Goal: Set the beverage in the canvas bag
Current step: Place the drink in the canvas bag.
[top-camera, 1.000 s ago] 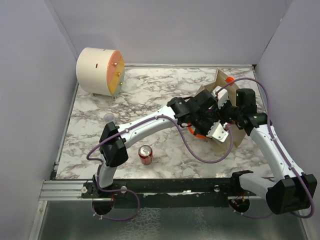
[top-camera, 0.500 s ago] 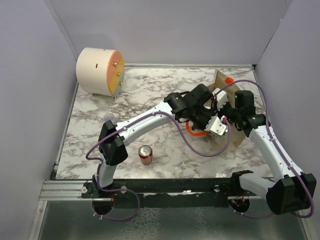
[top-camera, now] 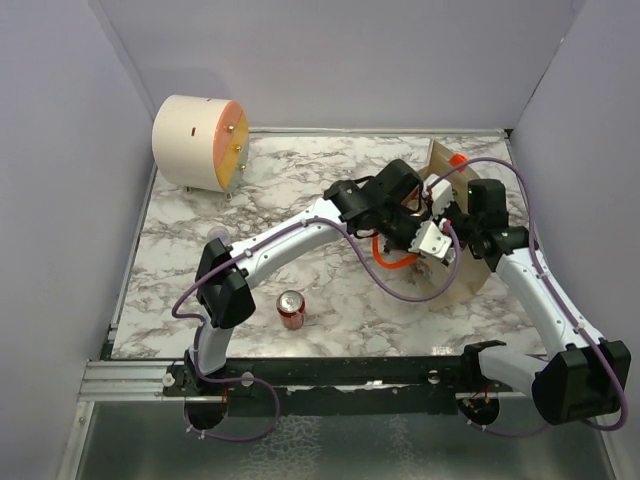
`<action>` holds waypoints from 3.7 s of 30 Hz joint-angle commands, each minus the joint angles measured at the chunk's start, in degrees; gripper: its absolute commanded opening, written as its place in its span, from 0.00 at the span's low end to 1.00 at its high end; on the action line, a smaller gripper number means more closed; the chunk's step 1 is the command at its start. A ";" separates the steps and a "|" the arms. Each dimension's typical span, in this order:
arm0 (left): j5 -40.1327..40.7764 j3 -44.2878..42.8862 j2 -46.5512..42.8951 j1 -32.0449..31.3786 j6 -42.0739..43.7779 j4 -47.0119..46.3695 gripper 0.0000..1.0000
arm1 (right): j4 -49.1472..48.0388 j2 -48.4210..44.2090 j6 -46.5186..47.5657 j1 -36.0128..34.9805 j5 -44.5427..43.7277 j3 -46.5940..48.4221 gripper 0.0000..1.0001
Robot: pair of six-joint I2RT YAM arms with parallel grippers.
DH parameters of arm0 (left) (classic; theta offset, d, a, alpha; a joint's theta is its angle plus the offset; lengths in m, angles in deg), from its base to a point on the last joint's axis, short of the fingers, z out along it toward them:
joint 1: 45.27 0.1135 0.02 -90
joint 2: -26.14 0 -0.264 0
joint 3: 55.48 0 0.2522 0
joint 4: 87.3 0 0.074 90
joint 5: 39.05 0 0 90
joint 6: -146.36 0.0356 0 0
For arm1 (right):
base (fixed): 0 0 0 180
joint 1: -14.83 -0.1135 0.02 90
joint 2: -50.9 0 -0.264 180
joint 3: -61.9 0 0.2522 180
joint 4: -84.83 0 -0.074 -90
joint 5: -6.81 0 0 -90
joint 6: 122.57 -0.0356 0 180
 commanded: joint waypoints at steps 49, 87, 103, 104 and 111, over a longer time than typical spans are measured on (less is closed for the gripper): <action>-11.64 -13.15 -3.36 1.27 -11.89 -14.28 0.00 | 13.85 2.87 4.81 1.92 -1.70 -3.65 0.01; -14.21 -11.69 -7.11 0.95 -13.34 -15.83 0.00 | 17.63 2.18 6.66 1.92 1.89 -3.44 0.04; -12.53 1.83 -10.94 0.85 -4.11 -11.63 0.00 | 23.80 3.87 10.27 1.92 9.49 2.34 0.21; -12.30 1.87 -11.04 0.85 -4.12 -11.74 0.00 | 24.00 3.71 10.27 1.93 9.66 2.55 0.24; -12.23 1.81 -11.08 0.72 -3.90 -12.04 0.00 | 23.85 1.88 7.77 1.92 9.25 4.88 0.41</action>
